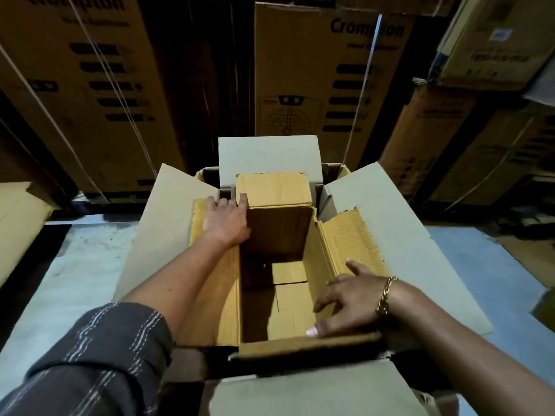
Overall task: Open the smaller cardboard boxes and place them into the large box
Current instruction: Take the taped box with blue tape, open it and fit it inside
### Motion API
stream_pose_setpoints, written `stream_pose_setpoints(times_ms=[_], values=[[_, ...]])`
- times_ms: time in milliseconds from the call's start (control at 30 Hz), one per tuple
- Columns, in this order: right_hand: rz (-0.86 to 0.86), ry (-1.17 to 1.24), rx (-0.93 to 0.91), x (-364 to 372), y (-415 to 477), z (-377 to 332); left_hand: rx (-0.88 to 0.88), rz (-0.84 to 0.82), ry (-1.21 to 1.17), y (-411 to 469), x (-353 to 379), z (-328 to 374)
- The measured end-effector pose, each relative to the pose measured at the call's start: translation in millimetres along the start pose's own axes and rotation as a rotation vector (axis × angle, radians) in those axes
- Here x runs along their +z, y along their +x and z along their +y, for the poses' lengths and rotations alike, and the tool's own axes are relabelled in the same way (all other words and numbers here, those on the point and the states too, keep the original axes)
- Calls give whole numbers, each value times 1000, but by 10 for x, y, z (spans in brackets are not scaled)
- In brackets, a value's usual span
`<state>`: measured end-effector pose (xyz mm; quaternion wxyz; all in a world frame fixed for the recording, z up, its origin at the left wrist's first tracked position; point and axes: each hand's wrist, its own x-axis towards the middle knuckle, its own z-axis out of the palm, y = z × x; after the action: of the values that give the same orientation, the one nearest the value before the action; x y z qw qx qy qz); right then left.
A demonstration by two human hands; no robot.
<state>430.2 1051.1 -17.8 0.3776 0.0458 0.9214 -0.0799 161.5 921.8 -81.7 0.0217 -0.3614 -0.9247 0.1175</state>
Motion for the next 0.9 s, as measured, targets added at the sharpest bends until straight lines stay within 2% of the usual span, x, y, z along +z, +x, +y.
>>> stream_pose_setpoints(times_ms=[100,200,367,633,700,800,900], values=[[85,-125,-26,307,28,-59,-2,23,13,-76,30,30],[137,-101,4,353,66,-78,-14,67,32,-116,15,47],[108,-66,-15,331,159,-64,-18,76,191,-183,-20,169],[42,-5,21,318,203,-76,17,-89,53,-108,-62,159],[47,-7,29,329,195,-77,25,-76,57,-164,-49,180],[149,-31,14,372,152,-72,39,8,85,-315,-5,210],[267,-18,-16,394,101,-65,26,-38,93,-535,-42,271]])
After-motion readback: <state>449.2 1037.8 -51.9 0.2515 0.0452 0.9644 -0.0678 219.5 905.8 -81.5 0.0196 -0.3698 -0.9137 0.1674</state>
